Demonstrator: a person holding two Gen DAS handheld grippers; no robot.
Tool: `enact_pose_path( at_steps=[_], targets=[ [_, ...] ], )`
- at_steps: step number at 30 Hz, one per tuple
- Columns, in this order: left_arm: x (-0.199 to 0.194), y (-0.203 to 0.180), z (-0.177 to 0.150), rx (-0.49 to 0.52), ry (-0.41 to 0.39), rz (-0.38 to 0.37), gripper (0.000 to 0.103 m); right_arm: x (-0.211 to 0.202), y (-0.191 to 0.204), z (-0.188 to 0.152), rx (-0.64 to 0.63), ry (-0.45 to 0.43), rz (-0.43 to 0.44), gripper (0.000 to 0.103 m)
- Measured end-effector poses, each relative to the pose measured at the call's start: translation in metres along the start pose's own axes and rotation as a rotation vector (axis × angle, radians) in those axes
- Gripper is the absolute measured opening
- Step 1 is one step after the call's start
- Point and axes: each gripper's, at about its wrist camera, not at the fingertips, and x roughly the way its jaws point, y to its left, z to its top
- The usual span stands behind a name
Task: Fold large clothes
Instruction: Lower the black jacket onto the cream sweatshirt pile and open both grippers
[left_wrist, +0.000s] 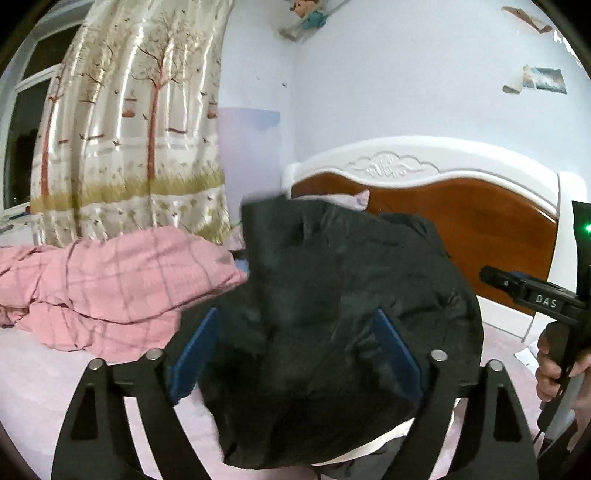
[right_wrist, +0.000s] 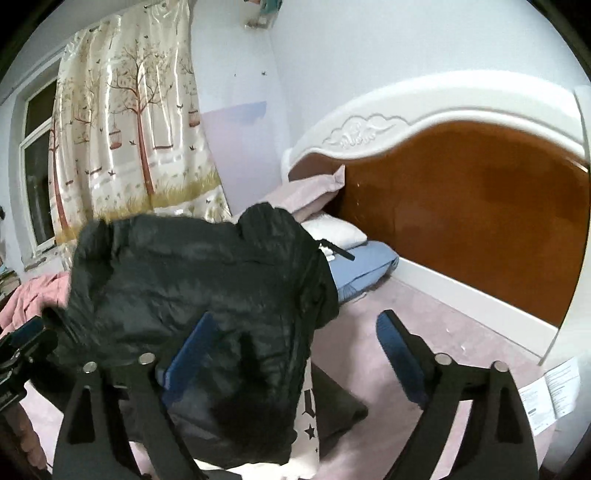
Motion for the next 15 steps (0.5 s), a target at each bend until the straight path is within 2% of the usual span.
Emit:
enact_pose_path(
  at_steps=[4,7,11,15],
  targets=[
    [-0.016,0.016,0.001,-0.022,-0.006,0.012,0.086,-0.024,0.013,0.009,-0.03,-0.026,0.007,0.097],
    [-0.039,0.026,-0.001,0.009,-0.025,0.042,0.087,-0.051,0.02,0.007,-0.008,-0.077,0.017,0.102],
    [-0.082,0.042,-0.01,0.02,-0.05,0.069,0.103,-0.092,0.041,-0.003,0.013,-0.128,0.039,0.102],
    [-0.126,0.057,-0.032,0.017,-0.058,0.086,0.103,-0.123,0.069,-0.024,0.022,-0.122,0.1,0.102]
  ],
)
